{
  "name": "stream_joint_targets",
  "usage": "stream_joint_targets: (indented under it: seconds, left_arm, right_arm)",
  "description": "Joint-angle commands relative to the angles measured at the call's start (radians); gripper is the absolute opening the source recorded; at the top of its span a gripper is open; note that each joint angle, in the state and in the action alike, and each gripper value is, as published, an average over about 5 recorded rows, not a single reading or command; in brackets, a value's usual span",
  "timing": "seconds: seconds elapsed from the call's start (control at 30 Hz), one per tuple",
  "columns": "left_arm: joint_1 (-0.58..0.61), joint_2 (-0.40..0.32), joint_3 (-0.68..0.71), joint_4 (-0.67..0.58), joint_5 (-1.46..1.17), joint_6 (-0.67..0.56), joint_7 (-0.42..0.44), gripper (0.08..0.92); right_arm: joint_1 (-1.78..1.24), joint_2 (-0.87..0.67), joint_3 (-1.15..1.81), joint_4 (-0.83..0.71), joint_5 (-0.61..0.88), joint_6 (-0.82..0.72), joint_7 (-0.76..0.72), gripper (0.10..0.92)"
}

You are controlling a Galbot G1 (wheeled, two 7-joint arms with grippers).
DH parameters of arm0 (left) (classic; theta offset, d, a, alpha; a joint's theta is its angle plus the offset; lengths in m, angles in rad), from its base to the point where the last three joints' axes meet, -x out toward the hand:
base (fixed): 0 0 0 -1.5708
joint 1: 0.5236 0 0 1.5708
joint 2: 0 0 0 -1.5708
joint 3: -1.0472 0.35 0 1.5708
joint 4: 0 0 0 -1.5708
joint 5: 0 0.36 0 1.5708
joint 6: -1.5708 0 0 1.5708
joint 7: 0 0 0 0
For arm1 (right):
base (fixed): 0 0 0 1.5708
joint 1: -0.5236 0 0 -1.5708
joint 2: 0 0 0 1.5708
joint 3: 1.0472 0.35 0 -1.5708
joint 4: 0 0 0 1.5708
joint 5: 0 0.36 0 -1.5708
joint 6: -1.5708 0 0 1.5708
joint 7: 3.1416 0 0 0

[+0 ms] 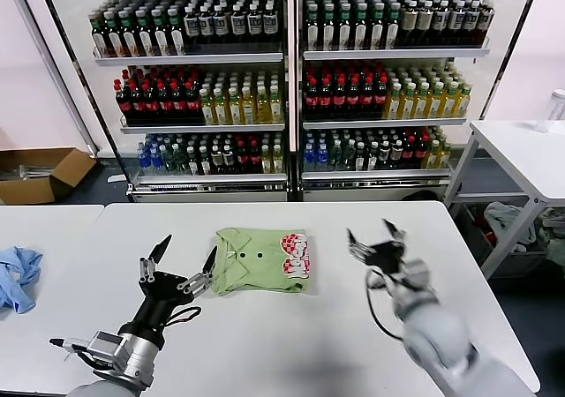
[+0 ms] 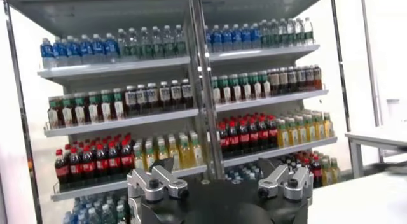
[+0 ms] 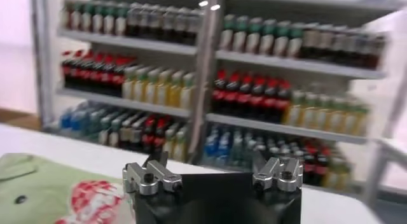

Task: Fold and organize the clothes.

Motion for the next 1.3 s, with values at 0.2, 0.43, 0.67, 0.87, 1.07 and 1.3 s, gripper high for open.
stream_joint_targets:
  seconds: [0.2, 0.43, 0.67, 0.87, 1.07, 1.3]
  left_arm:
    - [0.111, 0.013, -0.018, 0.13, 0.017, -0.222, 0.006, 0.823]
    - [0.16, 0.02, -0.054, 0.189, 0.04, -0.31, -0.017, 0.823]
    - [0.167, 0.022, -0.055, 0.156, 0.024, -0.309, -0.012, 0.823]
    - [0.183, 0.012, -0.055, 0.141, 0.025, -0.302, -0.009, 0.823]
    - [0.188, 0.001, -0.052, 0.136, 0.026, -0.301, -0.009, 0.823]
    - [0.183, -0.005, -0.054, 0.171, 0.028, -0.317, -0.012, 0.823]
  right_arm:
    - [-0.805, 0.043, 0.395, 0.277, -0.269, 0.459, 0.171, 0.823]
    - [-0.808, 0.077, 0.32, 0.231, -0.337, 0.477, 0.228, 0.823]
    - [-0.805, 0.08, 0.296, 0.228, -0.362, 0.498, 0.255, 0.823]
    - [-0.825, 0.074, 0.28, 0.26, -0.37, 0.523, 0.264, 0.823]
    - [-0.828, 0.065, 0.281, 0.25, -0.368, 0.546, 0.231, 0.823]
    - [-0.816, 0.06, 0.276, 0.213, -0.352, 0.561, 0.201, 0.823]
